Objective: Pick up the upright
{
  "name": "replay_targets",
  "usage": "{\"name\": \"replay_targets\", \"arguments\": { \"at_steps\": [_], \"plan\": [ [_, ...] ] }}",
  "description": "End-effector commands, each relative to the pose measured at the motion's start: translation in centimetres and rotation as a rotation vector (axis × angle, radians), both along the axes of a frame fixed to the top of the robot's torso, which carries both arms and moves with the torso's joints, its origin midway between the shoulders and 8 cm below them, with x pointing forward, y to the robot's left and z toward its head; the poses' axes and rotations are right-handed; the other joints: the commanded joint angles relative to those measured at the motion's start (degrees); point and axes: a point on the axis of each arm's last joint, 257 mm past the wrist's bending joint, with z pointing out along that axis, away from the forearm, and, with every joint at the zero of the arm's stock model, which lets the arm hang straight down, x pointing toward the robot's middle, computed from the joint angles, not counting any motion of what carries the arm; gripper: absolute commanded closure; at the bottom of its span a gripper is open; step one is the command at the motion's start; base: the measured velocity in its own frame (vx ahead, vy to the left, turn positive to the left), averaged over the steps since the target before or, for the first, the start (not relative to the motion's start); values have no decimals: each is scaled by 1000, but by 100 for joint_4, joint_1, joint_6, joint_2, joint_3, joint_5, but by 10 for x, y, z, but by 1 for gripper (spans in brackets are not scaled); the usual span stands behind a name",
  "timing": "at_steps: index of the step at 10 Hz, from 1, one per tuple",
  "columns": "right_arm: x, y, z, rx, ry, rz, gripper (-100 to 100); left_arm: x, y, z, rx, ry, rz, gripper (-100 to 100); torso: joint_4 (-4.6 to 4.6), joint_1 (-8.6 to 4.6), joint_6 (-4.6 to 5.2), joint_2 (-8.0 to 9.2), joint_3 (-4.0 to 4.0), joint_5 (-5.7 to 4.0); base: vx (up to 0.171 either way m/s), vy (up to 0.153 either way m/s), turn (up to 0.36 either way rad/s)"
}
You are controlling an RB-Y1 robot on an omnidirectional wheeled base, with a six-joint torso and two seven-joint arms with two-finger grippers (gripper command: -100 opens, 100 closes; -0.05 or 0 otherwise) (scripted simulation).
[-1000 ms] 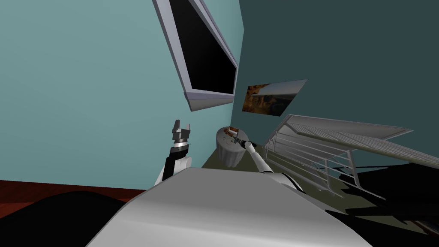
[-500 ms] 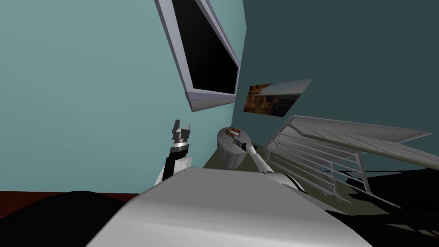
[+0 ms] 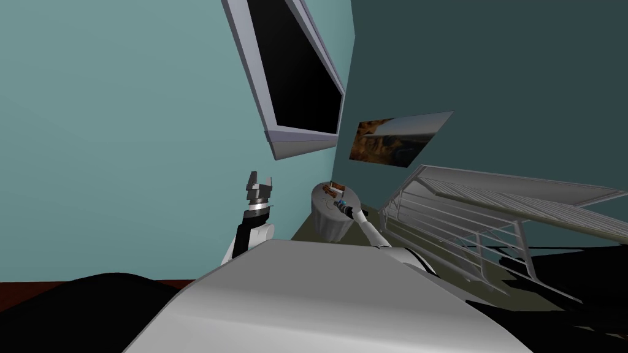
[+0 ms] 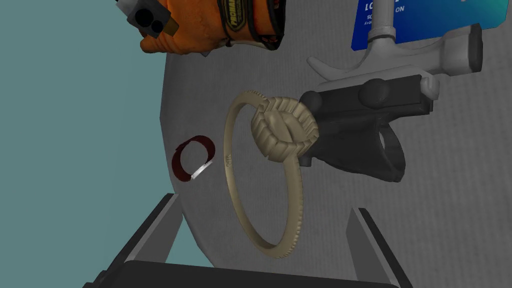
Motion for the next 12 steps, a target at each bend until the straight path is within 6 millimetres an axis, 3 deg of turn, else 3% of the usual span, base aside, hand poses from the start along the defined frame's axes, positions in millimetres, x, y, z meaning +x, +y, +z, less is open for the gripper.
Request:
{"name": "replay_targets", "arguments": {
  "at_steps": [1, 3, 4, 8, 9, 10, 11, 12],
  "plan": [
    [-5, 9, -8, 1, 0, -4, -100, 0, 0, 0, 0, 0, 0, 0, 0, 0, 0, 0, 0, 0, 63, -7, 28],
    [-6, 12, -10, 2, 1, -3, -100, 0, 0, 0, 0, 0, 0, 0, -7, -11, 0, -36, -20, -2, 95, -26, 21],
    [-6, 13, -10, 1, 0, -4, 100, 0, 0, 0, 0, 0, 0, 0, -6, -9, 0, -24, -15, -2, 9, -3, -3],
    [-6, 13, -9, 0, -2, -4, 100, 0, 0, 0, 0, 0, 0, 0, -5, 0, -2, -8, -6, -2, 1, -1, -1],
    [-6, 13, -9, 0, -2, -3, 0, 0, 0, 0, 0, 0, 0, 0, -5, -1, -2, -9, -7, -2, 0, 0, 0],
    [-1, 2, -1, 0, 0, -1, 100, 0, 0, 0, 0, 0, 0, 0, -5, -1, -2, -9, -7, -2, -86, 37, -32],
    [-2, 7, -5, -2, -4, -1, 100, 0, 0, 0, 0, 0, 0, 0, -2, 8, 2, 16, 5, 1, -54, 22, -20],
    [-2, 6, -4, -1, -3, -2, 0, 0, 0, 0, 0, 0, 0, 0, -1, 7, -1, 13, 6, -1, -7, 3, 1]
  ]
}}
